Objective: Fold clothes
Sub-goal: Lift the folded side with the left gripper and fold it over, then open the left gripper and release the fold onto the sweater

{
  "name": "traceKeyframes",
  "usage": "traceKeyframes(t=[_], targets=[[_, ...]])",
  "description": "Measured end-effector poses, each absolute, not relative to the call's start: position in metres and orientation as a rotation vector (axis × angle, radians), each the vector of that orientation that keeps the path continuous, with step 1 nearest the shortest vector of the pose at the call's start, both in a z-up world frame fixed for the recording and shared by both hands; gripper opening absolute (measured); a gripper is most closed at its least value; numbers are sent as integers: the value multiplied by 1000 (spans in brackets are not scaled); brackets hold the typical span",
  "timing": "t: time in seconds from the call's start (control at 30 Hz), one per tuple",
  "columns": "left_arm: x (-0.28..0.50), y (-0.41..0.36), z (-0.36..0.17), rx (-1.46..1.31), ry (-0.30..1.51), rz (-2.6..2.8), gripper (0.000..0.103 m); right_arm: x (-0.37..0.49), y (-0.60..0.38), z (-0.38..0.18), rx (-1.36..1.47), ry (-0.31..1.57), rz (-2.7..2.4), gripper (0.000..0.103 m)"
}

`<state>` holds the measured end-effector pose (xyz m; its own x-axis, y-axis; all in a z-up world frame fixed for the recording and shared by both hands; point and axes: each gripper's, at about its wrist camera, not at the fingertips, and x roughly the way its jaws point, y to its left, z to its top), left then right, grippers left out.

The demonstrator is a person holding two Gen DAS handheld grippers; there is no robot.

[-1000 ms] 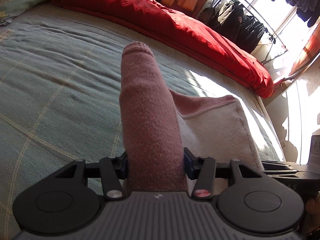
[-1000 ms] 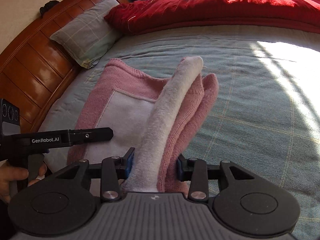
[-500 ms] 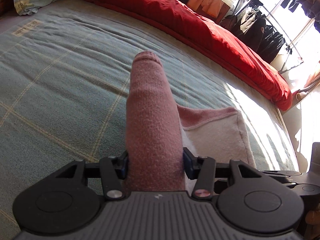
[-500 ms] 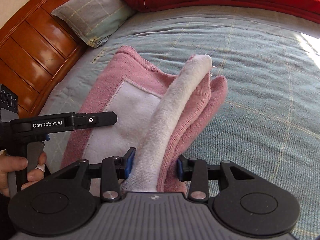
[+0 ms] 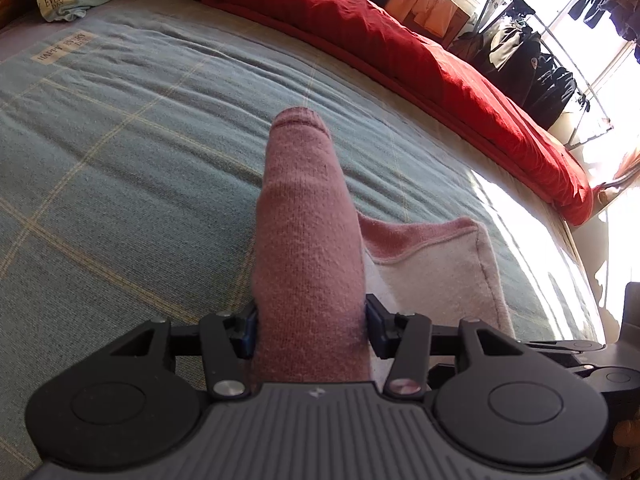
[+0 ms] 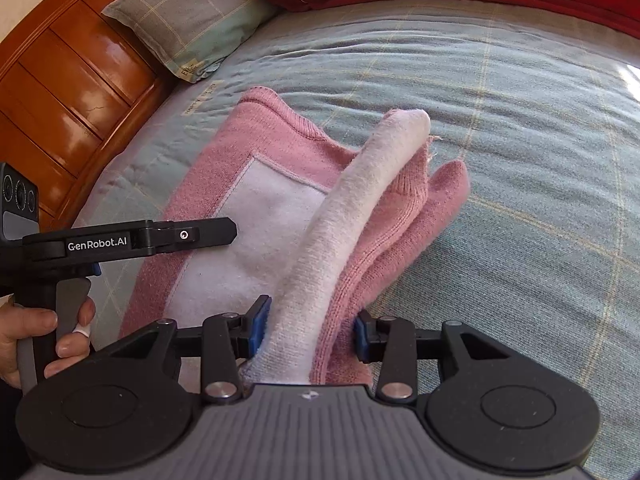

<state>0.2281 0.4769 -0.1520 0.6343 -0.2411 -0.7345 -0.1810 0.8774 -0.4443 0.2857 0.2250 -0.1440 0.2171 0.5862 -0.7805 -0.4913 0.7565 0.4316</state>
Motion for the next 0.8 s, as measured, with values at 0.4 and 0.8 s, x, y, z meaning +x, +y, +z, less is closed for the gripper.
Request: traceKeyframes(t=[0.4, 0.8], targets=[[221, 483, -143, -425, 872, 19, 58, 282, 191, -156, 59, 1150, 689, 69], [188, 429, -108, -282, 872, -108, 72, 267, 191, -107, -34, 946, 792, 39]])
